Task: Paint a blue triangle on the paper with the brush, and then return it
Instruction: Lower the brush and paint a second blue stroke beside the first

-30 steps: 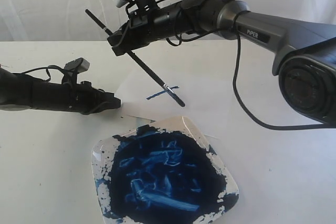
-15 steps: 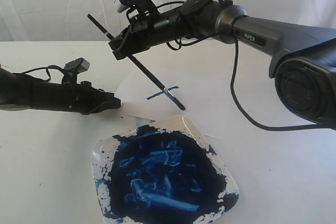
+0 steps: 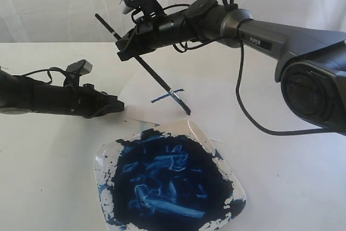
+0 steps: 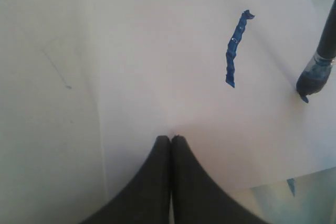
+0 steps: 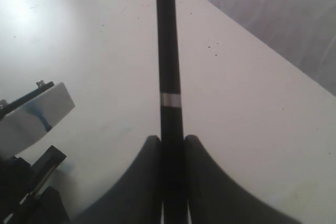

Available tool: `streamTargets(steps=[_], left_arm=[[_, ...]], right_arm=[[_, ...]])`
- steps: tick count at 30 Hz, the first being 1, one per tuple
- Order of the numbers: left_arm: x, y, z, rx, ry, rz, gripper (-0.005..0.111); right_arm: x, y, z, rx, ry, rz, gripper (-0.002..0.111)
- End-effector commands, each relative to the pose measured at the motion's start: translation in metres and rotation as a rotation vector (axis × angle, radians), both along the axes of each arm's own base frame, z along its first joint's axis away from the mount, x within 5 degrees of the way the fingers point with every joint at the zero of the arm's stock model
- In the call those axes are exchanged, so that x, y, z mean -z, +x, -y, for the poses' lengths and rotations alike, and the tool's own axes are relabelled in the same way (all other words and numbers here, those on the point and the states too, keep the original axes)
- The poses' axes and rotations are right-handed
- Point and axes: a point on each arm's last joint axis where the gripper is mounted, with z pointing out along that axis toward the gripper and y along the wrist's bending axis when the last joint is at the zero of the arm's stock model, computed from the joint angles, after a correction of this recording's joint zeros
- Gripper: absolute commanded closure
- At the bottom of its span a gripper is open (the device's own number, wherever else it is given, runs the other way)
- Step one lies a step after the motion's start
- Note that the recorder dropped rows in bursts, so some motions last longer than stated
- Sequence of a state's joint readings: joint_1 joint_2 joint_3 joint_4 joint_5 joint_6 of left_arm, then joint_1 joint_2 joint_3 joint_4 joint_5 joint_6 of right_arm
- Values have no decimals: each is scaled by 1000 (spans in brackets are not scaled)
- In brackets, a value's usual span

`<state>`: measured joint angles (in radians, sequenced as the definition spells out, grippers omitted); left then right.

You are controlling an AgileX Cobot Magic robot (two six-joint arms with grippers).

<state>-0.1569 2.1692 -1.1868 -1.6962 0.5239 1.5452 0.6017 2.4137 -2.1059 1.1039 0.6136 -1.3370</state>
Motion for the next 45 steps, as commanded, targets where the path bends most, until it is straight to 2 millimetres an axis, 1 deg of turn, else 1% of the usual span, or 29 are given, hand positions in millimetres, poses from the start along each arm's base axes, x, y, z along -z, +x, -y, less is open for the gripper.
streamTargets(steps=[1, 6, 19, 24, 37, 45], left_arm=[[2, -1, 2, 11, 16, 1, 107], [2, -1, 2, 11, 16, 1, 107], [2, -1, 2, 11, 16, 1, 107], [2, -1, 2, 11, 16, 1, 107], [2, -1, 2, 11, 16, 1, 107], [2, -1, 2, 11, 16, 1, 107]], right_arm=[[-2, 4, 2, 26, 14, 22, 108], [0, 6, 3, 41, 9, 43, 108], [-3, 12, 4, 102, 31, 71, 108], [-6, 13, 4, 100, 48, 105, 108], [-7, 17, 6, 147, 42, 139, 108], [4, 20, 5, 160, 32, 130, 108]])
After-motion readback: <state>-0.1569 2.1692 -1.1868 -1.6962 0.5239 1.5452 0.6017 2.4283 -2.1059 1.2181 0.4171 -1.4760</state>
